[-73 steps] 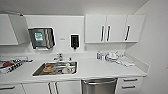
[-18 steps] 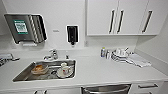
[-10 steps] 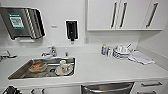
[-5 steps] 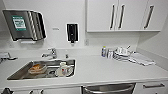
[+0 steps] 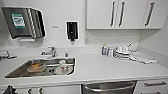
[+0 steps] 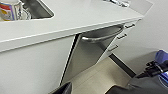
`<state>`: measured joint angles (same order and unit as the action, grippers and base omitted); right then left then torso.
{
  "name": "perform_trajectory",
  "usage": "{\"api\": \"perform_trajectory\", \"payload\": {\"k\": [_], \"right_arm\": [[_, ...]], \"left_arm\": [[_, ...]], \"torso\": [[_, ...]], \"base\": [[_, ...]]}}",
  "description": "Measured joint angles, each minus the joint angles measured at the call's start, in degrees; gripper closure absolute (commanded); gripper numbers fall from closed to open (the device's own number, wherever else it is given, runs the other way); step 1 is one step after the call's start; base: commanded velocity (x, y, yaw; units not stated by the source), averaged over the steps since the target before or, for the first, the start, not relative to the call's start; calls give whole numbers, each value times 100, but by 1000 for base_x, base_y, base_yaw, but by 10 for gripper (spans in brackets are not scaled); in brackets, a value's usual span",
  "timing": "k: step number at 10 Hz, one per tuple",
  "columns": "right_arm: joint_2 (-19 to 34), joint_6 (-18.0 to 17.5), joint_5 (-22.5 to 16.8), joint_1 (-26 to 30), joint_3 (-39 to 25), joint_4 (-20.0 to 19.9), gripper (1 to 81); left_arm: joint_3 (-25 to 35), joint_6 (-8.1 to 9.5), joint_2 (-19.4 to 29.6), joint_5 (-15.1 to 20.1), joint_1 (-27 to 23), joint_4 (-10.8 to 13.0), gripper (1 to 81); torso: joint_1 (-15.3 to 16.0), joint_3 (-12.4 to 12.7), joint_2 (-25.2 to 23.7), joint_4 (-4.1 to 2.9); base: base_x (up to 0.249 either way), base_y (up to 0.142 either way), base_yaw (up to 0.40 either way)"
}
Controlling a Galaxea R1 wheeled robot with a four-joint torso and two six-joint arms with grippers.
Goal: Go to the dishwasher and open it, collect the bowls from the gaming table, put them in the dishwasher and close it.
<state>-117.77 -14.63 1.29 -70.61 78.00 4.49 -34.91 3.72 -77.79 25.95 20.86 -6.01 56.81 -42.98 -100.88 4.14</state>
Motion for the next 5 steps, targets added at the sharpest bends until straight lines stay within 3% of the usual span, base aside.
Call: {"api": "perform_trajectory", "payload": {"k": [2, 5], "right_arm": [[-6, 0, -4, 60, -2, 0, 10], [20, 0, -6, 127, -74, -90, 10]], "left_arm": [[-39, 20, -13, -16, -121, 1, 10], [-207, 35, 6, -30, -138, 1, 10]], "torso": [[182, -284, -293, 0], [225, -337, -356, 0]], "base": [[0, 0, 0], [0, 0, 0]]}}
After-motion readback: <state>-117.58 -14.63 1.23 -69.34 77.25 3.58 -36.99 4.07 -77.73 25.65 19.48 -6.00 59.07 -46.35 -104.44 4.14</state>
